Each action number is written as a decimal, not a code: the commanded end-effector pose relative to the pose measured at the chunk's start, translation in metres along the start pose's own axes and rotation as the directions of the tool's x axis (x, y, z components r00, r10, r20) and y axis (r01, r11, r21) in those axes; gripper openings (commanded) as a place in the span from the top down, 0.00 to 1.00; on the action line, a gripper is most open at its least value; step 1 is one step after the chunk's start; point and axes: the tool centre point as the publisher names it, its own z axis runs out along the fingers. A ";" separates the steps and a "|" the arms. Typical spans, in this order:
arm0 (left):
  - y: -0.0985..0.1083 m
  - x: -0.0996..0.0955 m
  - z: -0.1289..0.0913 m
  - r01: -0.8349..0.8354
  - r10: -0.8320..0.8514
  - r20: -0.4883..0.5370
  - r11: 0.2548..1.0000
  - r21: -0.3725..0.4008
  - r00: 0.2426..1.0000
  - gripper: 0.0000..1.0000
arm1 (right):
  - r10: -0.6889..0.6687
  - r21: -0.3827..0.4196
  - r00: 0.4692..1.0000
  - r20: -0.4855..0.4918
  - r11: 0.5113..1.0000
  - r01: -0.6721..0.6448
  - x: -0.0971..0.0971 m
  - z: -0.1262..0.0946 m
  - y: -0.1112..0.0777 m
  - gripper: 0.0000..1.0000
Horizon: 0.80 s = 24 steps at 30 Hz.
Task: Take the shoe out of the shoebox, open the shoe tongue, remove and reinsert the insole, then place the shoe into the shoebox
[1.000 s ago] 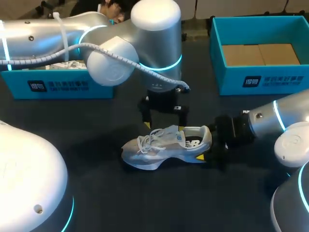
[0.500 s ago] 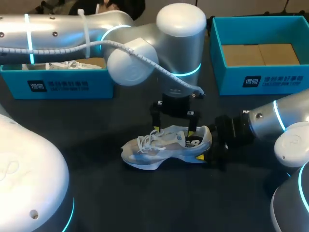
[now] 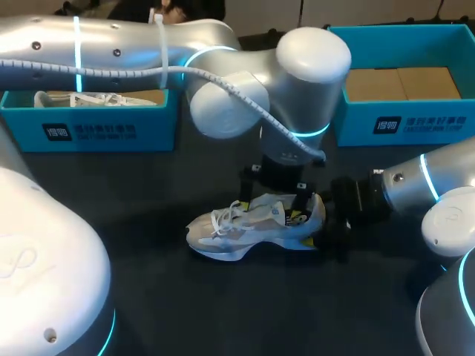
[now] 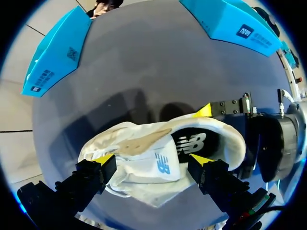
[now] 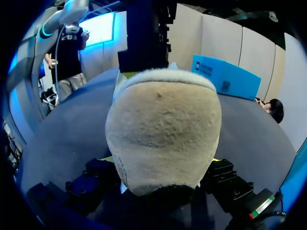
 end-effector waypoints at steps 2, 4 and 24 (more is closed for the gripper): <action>0.000 0.002 0.005 0.021 -0.022 0.044 1.000 0.011 0.999 0.00 | 0.000 0.003 1.000 0.002 1.000 0.000 0.002 0.001 0.000 1.00; 0.000 0.000 0.008 0.027 -0.028 0.060 1.000 0.014 0.998 0.00 | 0.000 0.003 1.000 0.002 1.000 0.000 0.002 0.001 0.000 1.00; 0.013 -0.045 0.003 0.115 -0.112 0.181 0.993 -0.008 0.977 0.00 | 0.000 0.003 1.000 0.002 1.000 0.000 0.002 0.001 0.000 1.00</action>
